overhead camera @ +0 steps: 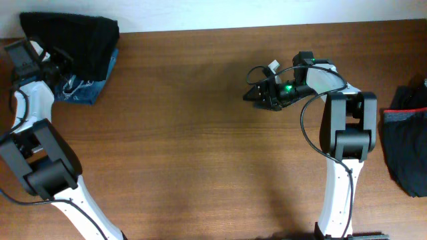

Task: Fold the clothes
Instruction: 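Lower the black jeans onto the folded blue jeans with the left gripper, then press and adjust the black jeans on top of the blue jeans with left gripper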

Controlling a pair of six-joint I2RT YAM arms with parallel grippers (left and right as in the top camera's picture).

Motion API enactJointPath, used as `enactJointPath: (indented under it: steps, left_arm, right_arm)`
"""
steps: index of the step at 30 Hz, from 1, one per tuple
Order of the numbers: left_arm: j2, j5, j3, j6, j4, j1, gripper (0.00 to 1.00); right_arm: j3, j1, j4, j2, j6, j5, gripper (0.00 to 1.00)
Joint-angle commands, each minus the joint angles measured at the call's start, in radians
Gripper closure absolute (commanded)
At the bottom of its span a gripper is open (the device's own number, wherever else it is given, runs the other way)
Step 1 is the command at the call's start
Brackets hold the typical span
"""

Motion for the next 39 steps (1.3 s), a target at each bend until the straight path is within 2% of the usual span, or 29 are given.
enactJointPath:
  steps: [1, 2, 3, 4, 5, 6, 7, 12, 26, 31, 39]
  left_arm:
    - [0.018, -0.026, 0.035, 0.051, 0.01, 0.067, 0.98]
    - [0.018, -0.026, 0.035, 0.064, 0.01, 0.076, 0.94]
    - [0.018, -0.026, 0.035, 0.078, 0.01, 0.085, 0.86]
    - [0.018, -0.025, 0.035, 0.085, 0.01, 0.09, 0.7]
    - [0.018, -0.022, 0.035, 0.104, 0.006, 0.095, 0.43]
    - [0.018, -0.023, 0.035, 0.117, -0.002, 0.095, 0.3]
    - [0.018, -0.022, 0.035, 0.126, -0.008, 0.096, 0.26]
    - [0.019, -0.023, 0.035, 0.137, -0.023, 0.097, 0.32]
    - [0.019, -0.026, 0.035, 0.137, -0.067, 0.169, 0.34]
    - [0.019, -0.025, 0.036, 0.137, -0.104, 0.198, 0.47]
    - [-0.032, 0.0, 0.06, 0.175, -0.159, 0.197, 0.48]
  right_arm:
    - [-0.054, 0.0, -0.011, 0.088, 0.002, 0.209, 0.01]
    - [-0.054, 0.0, -0.011, 0.088, 0.002, 0.209, 0.01]
    - [-0.054, 0.0, -0.011, 0.088, 0.002, 0.209, 0.01]
    - [-0.054, 0.0, -0.011, 0.088, 0.002, 0.209, 0.01]
    - [-0.054, 0.0, -0.011, 0.088, 0.002, 0.209, 0.01]
    - [-0.054, 0.0, -0.011, 0.088, 0.002, 0.209, 0.01]
    - [-0.054, 0.0, -0.011, 0.088, 0.002, 0.209, 0.01]
    - [-0.054, 0.0, -0.011, 0.088, 0.002, 0.209, 0.01]
    - [-0.054, 0.0, -0.012, 0.088, 0.002, 0.209, 0.01]
    - [-0.054, 0.0, -0.012, 0.088, 0.002, 0.209, 0.01]
    - [-0.054, 0.0, -0.012, 0.088, 0.002, 0.209, 0.01]
